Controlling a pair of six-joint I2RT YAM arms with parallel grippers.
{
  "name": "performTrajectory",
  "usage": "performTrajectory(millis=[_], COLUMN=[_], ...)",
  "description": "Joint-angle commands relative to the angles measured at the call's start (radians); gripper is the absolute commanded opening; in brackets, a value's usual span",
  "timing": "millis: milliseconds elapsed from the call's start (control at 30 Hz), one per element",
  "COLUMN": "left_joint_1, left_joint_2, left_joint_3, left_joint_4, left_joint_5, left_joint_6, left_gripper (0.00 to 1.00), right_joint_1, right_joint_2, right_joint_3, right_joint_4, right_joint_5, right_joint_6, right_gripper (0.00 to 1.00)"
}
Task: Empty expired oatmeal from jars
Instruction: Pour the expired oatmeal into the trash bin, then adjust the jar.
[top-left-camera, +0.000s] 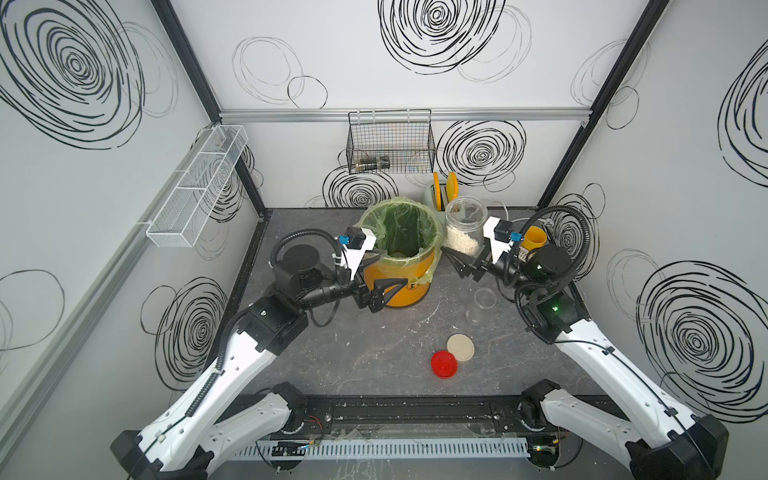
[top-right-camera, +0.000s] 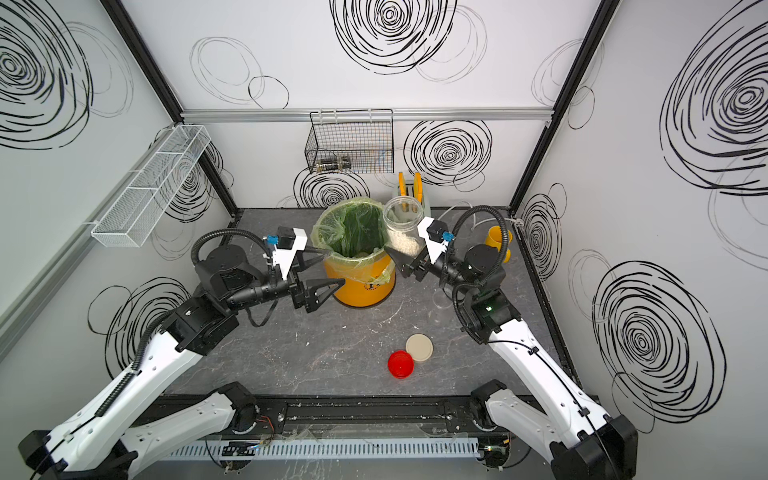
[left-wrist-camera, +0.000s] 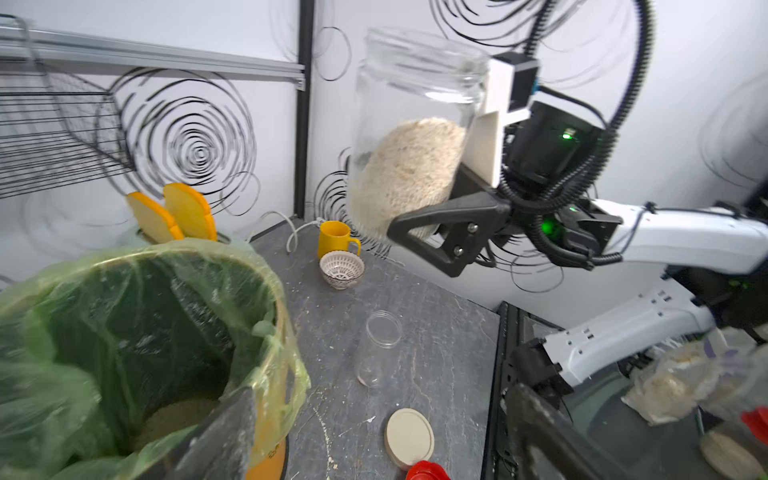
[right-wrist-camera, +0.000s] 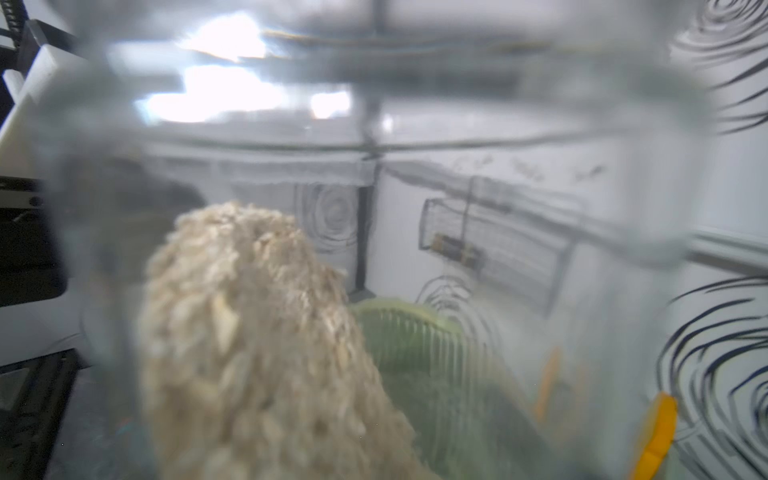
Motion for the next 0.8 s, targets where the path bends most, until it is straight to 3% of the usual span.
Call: performTrajectory(millis=[0, 100, 200, 333, 500, 767], left_joint_1=[-0.027, -0.071, -0.139, -0.133, -0.119, -0.061], left_joint_2=[0.042, 0.055, 0.061, 0.097, 0.138, 0.223], left_joint_3=[-0.008, -0.014, -0.004, 0.028, 0.052, 0.116], left_joint_4=[0.112, 0.161, 0.166, 0.193, 0.265, 0.283], left_joint_5=[0.172, 0.186, 0.066, -0.085, -0.084, 0.036], left_joint_6=[0.123, 0.118, 0.144, 0.101, 0.042, -0.046], left_gripper=[0.96, 0.96, 0.96, 0.96, 0.96, 0.96], right_joint_1=[0.017, 0.023, 0.030, 0.049, 0.095, 0.159], right_joint_2=[-0.043, -0.048, -0.036, -0.020, 0.008, 0.023], right_joint_3=[-0.032, -0.047, -0.047, -0.038, -0.024, -0.024], right_joint_4=[0.111, 0.105, 0.107, 0.108, 0.096, 0.087], right_joint_5=[-0.112, -0.159, -0.205, -0.220, -0.244, -0.233], right_joint_6=[0.204, 0.210, 0.219, 0.221, 0.190, 0.117], right_gripper=[0.47, 0.47, 0.46, 0.45, 0.43, 0.40])
